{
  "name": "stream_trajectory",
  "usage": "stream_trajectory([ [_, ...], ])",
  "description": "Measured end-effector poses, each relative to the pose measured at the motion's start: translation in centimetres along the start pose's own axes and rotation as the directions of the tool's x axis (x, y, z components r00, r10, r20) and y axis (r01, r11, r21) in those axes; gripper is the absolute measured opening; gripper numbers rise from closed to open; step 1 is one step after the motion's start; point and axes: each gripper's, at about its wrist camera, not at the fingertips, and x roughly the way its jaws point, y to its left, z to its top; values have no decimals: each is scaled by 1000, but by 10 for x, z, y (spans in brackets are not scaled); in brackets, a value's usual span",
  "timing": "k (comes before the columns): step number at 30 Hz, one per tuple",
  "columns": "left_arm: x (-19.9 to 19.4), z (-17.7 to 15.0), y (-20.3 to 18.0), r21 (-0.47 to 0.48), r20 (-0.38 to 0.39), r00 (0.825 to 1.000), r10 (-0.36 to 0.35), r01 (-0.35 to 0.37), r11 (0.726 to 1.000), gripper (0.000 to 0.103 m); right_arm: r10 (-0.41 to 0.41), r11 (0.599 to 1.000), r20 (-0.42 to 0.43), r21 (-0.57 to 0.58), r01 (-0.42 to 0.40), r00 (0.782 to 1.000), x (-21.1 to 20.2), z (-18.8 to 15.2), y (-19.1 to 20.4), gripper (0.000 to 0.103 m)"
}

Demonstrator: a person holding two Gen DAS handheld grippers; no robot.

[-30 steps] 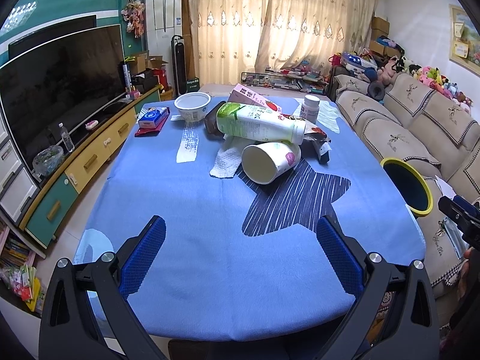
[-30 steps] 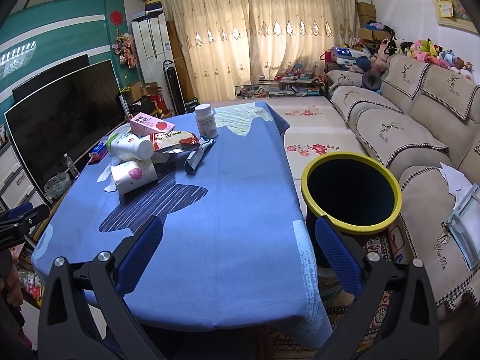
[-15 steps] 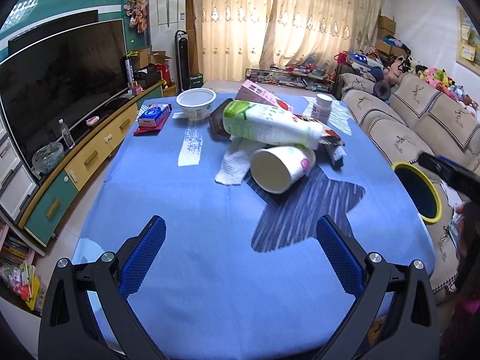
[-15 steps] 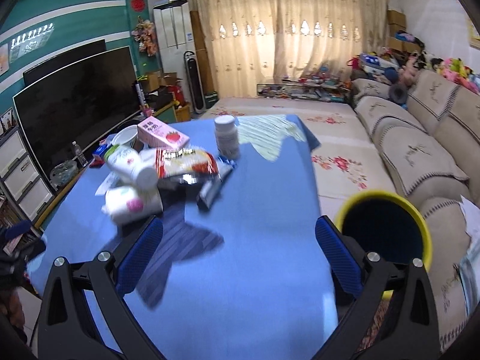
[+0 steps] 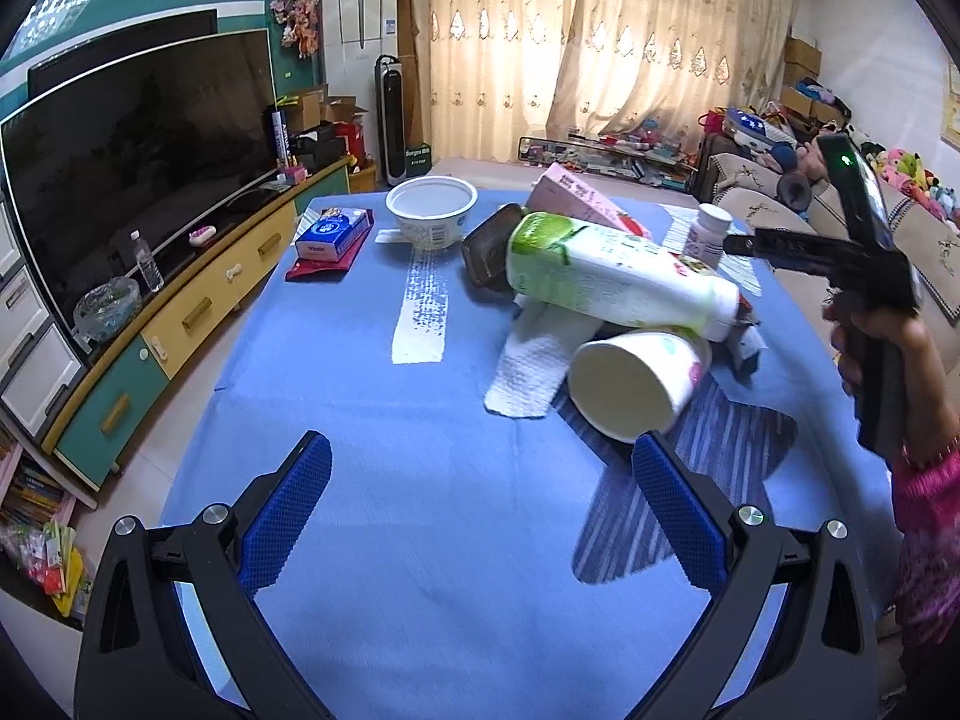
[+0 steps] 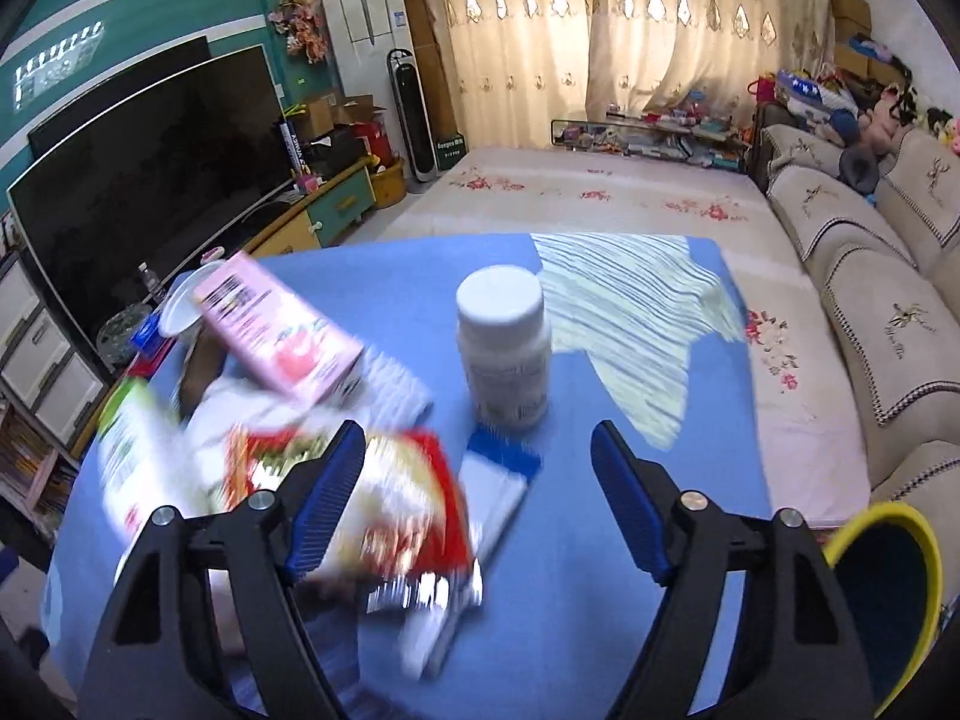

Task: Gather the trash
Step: 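Reach the right tool to the white pill bottle and grasp it, then carry the pill bottle over the yellow bin and open the right tool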

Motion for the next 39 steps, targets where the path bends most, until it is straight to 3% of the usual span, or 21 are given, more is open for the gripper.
stream_trajectory([
  [9,33,9,10,-15,-23,1000,-17,17,1000,99,-39,999,-40,5,39,998,51,31,-1,72],
  [12,40,9,10,-16,-36,999,-26,25,1000,99,-53,999,-57,-1,53,997,62,34,1,57],
  [13,42,8,10,-16,-40,999,-29,28,999,99,-57,998,-64,2,58,996,64,34,0,47],
  [15,43,4,10,-14,-48,998,-29,29,999,99,-57,998,-60,2,57,997,65,35,2,46],
  [18,44,2,11,-18,-56,998,-30,29,999,99,-56,998,-41,13,56,998,57,35,0,46],
  [24,34,1,5,-4,-40,999,-35,34,999,99,-32,998,49,48,30,998,-2,35,-17,46],
  [29,25,-1,-7,19,-27,998,-50,51,999,99,-93,991,104,105,82,990,-70,5,-66,46],
  [33,20,-3,-23,46,-28,997,-71,72,996,99,-182,969,82,185,165,980,-98,-30,-120,46],
  [39,15,-7,-55,100,-38,995,-92,96,990,99,-306,903,-100,285,321,947,-89,-102,-208,46],
])
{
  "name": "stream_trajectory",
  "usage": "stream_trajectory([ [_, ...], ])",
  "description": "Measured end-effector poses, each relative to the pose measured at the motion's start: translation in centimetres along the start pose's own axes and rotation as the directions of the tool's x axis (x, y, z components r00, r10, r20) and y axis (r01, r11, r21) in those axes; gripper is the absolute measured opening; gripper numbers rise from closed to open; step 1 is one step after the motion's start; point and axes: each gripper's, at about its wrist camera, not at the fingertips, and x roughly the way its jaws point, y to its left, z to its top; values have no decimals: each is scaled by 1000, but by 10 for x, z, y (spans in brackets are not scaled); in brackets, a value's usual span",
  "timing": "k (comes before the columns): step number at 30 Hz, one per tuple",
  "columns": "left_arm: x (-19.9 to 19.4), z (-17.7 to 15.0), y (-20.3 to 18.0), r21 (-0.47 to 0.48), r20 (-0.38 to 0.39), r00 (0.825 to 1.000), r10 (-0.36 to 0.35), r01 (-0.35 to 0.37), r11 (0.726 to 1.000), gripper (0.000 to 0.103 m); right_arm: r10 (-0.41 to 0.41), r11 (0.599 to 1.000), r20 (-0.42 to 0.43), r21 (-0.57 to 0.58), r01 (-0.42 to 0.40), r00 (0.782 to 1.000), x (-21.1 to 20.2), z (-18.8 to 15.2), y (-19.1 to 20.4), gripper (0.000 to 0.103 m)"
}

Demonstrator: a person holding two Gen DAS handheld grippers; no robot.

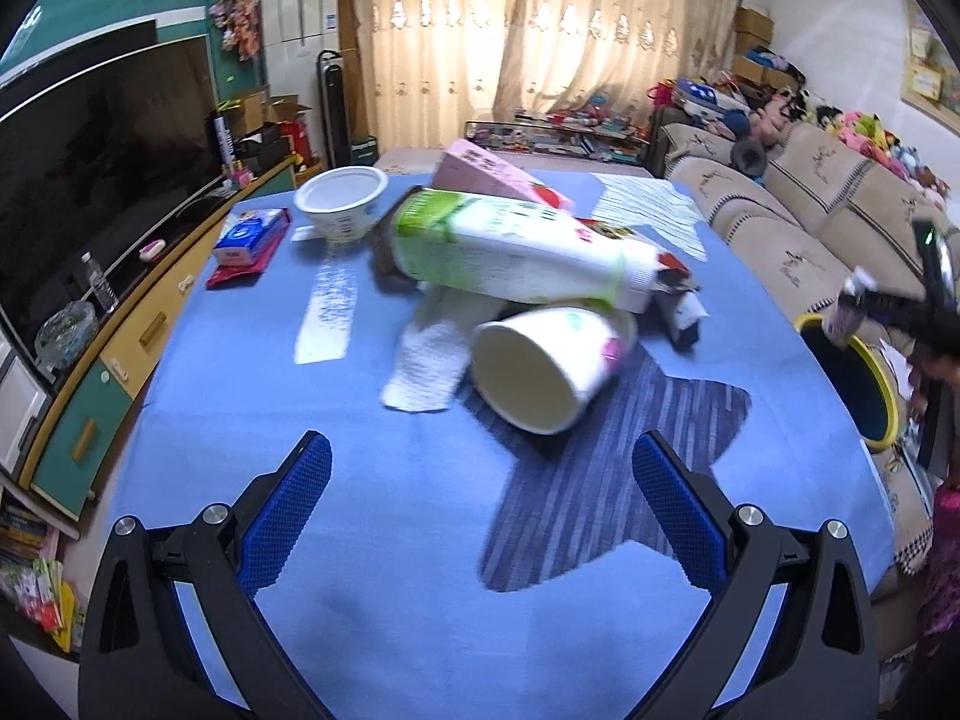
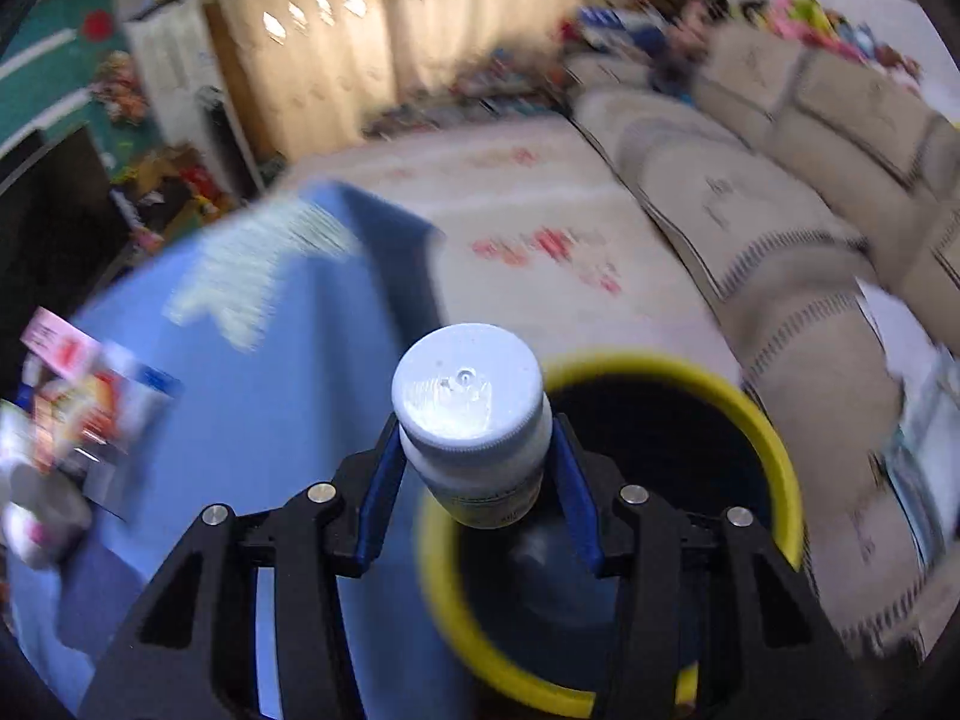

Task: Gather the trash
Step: 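Carry the pill bottle over the yellow bin and open the right tool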

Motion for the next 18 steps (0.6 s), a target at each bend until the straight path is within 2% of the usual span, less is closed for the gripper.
stream_trajectory([
  [2,1,0,-11,14,-8,1000,-7,7,1000,99,-41,999,-45,0,41,998,17,-12,-15,46],
  [9,6,1,-39,57,-36,999,-2,4,998,99,-70,997,-140,27,75,988,58,-37,-45,47],
  [18,18,0,-45,60,-72,997,6,-2,998,99,-52,997,-167,53,62,985,68,-51,-52,47],
])
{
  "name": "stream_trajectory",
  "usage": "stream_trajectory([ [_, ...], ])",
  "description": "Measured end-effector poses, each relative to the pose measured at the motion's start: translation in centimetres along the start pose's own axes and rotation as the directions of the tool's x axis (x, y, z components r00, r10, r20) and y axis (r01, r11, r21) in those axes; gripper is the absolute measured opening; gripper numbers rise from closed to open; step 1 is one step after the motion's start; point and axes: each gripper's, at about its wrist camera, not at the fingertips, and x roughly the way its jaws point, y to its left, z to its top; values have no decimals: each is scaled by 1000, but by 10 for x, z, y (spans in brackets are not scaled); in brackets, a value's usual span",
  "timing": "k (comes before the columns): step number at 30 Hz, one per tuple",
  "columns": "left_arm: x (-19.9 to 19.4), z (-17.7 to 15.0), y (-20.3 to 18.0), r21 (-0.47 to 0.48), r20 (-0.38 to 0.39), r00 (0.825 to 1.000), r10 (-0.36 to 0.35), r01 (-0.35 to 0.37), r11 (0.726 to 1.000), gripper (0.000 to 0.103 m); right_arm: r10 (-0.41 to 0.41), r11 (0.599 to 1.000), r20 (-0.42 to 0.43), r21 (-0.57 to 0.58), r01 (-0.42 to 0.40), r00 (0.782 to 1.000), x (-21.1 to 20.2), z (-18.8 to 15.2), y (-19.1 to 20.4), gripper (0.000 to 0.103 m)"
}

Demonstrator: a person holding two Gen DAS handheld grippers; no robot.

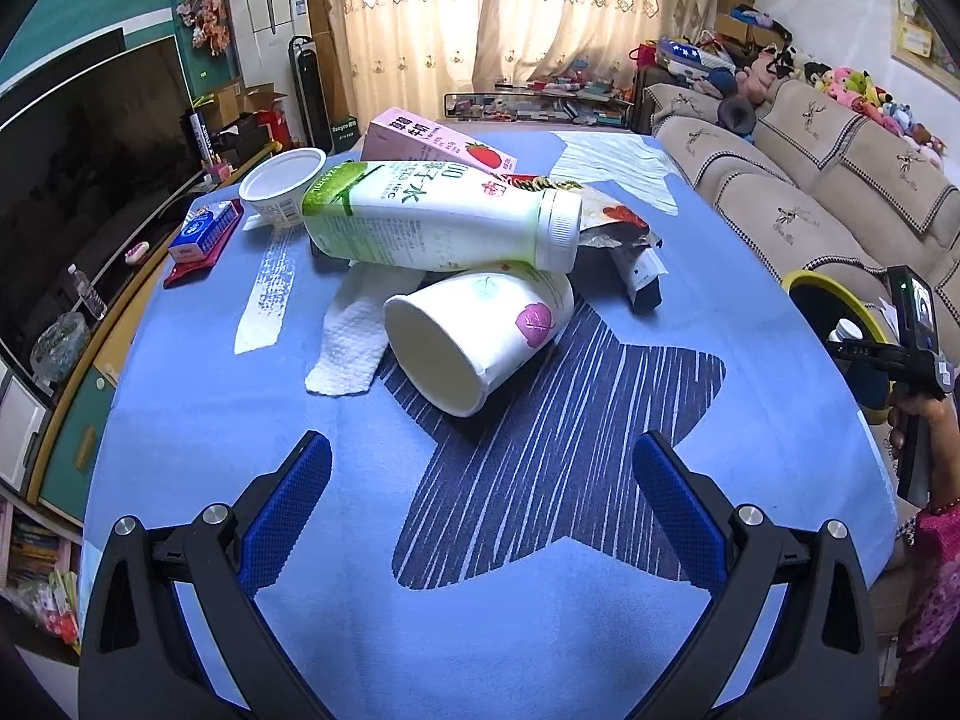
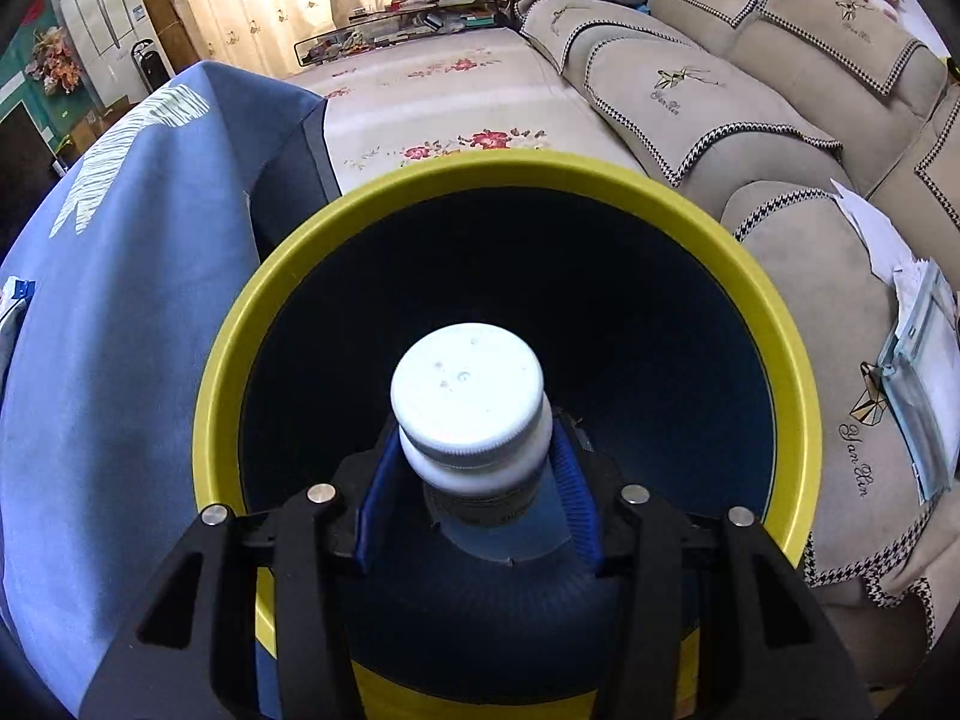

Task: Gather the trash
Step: 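Carry the pill bottle over the yellow bin and open the right tool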

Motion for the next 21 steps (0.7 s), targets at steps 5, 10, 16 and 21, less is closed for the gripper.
stream_trajectory([
  [5,4,1,2,2,-4,1000,4,-4,1000,99,10,1000,-1,5,-10,1000,0,-2,0,50],
  [10,9,0,7,-7,-12,1000,5,-5,1000,99,17,1000,10,3,-17,1000,-5,-4,4,56],
  [16,17,0,13,-11,-16,1000,-8,7,1000,99,27,1000,16,-5,-27,1000,-12,-9,10,57],
  [21,23,8,23,-6,11,999,-43,43,999,99,40,999,27,-3,-40,999,-19,-12,13,59],
])
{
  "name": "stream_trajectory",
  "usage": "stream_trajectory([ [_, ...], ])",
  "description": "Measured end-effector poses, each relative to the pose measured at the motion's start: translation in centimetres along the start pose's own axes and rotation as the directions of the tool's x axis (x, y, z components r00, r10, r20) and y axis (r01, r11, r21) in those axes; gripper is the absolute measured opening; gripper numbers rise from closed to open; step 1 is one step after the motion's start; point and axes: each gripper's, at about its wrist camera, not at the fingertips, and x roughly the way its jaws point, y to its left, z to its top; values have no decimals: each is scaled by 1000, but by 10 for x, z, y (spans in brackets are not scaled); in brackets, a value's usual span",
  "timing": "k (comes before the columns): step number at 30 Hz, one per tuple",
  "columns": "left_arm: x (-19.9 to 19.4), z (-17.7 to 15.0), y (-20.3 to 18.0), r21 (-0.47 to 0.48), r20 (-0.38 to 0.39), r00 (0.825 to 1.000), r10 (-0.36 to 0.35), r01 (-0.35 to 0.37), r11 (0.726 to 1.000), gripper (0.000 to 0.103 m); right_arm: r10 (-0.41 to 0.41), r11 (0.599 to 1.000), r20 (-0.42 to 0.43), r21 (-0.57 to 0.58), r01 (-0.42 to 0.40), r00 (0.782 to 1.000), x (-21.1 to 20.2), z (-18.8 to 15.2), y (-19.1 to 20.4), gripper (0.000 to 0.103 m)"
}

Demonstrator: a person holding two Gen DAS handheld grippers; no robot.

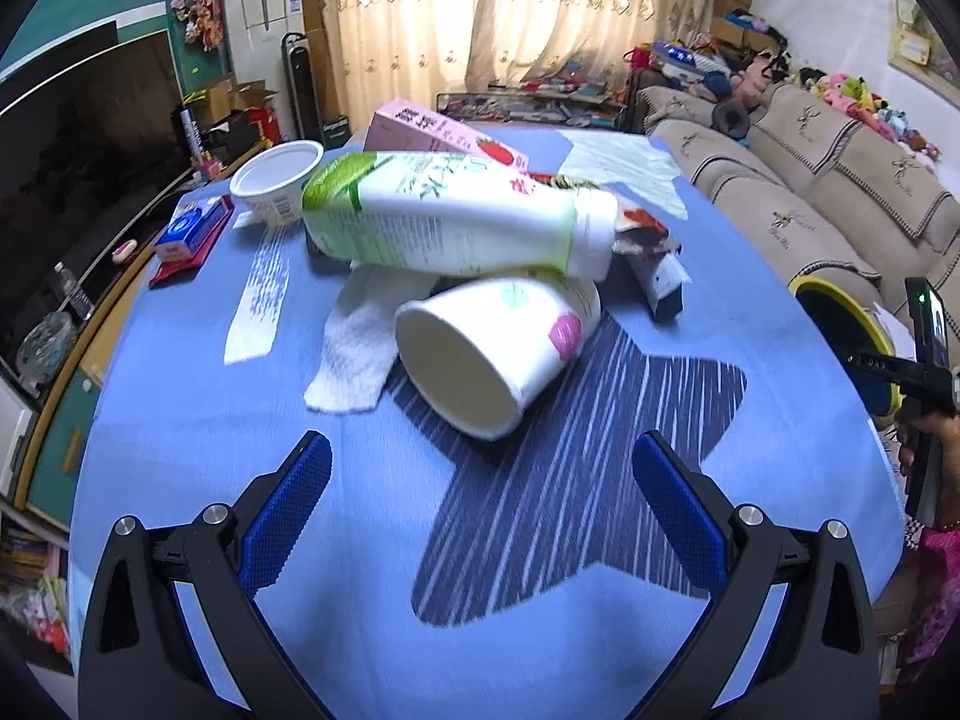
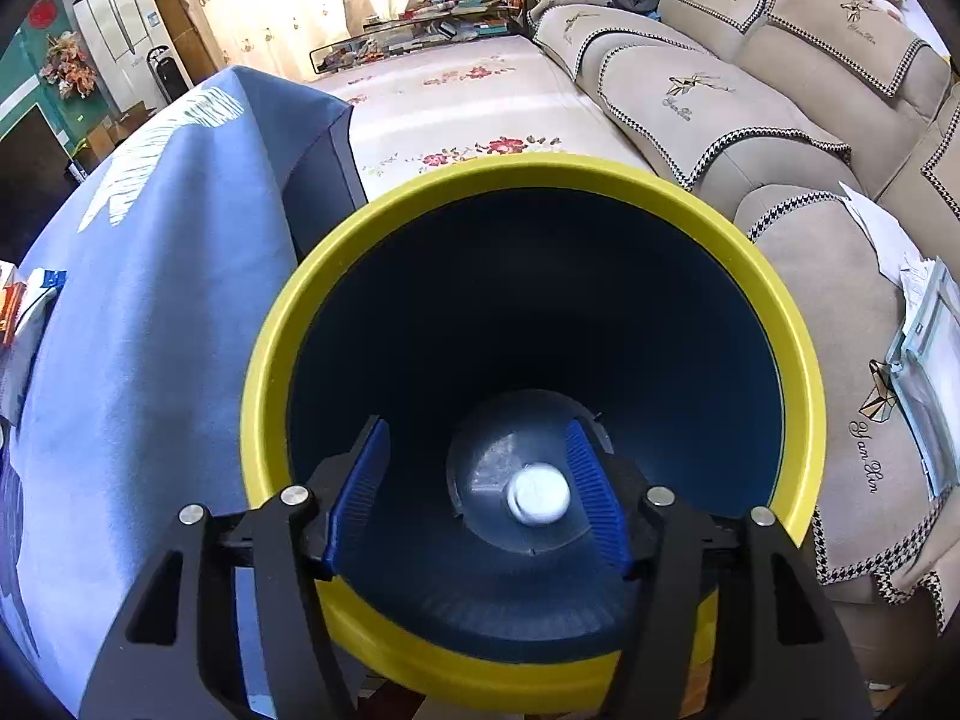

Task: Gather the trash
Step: 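Carry the pill bottle over the yellow bin and open the right tool, then grasp the white paper cup rim with the left tool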

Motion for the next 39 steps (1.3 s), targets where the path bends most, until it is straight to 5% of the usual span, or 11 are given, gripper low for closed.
stream_trajectory([
  [6,16,10,6,15,-6,999,-46,46,999,98,10,1000,13,0,-10,1000,-9,-1,3,60],
  [10,26,14,1,29,-25,996,-89,90,996,85,15,1000,15,-3,-15,1000,-11,0,5,60],
  [17,48,15,1,-3,-78,987,-139,139,990,58,28,1000,10,-13,-28,1000,-10,-1,9,60],
  [25,55,20,-4,11,-53,986,-159,160,987,33,38,999,-1,-5,-38,999,-6,-6,7,61],
  [30,45,20,-9,17,-17,983,-182,183,983,4,47,999,-4,-5,-47,999,-8,-9,8,61],
  [39,10,4,-21,77,-10,977,-215,215,974,4,77,997,2,-11,-77,997,-19,-21,13,61],
])
